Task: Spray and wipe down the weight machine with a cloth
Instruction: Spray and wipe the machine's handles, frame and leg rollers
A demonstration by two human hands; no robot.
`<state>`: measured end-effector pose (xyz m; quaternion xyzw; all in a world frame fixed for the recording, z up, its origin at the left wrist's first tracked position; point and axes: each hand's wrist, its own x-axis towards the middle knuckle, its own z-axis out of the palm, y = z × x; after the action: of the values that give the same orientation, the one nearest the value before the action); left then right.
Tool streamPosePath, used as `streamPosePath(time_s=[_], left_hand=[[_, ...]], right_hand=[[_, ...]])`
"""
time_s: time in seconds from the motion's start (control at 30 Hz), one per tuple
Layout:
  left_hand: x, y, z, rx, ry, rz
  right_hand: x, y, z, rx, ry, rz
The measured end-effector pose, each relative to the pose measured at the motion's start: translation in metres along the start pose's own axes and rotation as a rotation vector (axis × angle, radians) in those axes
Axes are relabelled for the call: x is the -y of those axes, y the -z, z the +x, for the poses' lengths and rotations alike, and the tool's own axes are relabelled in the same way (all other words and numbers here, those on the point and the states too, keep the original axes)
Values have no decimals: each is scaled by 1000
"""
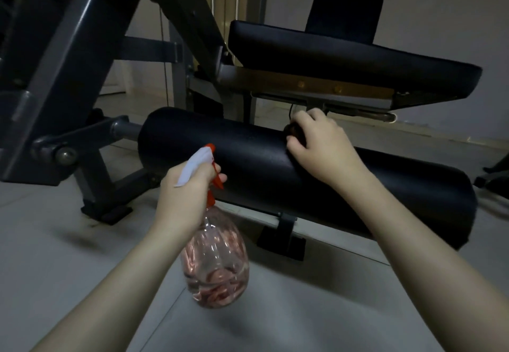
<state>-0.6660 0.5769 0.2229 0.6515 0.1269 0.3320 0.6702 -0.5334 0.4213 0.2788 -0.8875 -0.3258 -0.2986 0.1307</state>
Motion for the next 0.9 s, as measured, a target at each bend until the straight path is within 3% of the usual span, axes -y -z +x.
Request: streamPosePath(time_s=[0.57,0.77,0.9], left_hand=[[7,-2,31,51,133,-272],[20,1,38,108,112,-282],[17,9,35,136,105,-276]], right_hand=[[17,-10,17,43,96,102],[73,-46,87,249,98,165],[53,-30,71,294,138,170]])
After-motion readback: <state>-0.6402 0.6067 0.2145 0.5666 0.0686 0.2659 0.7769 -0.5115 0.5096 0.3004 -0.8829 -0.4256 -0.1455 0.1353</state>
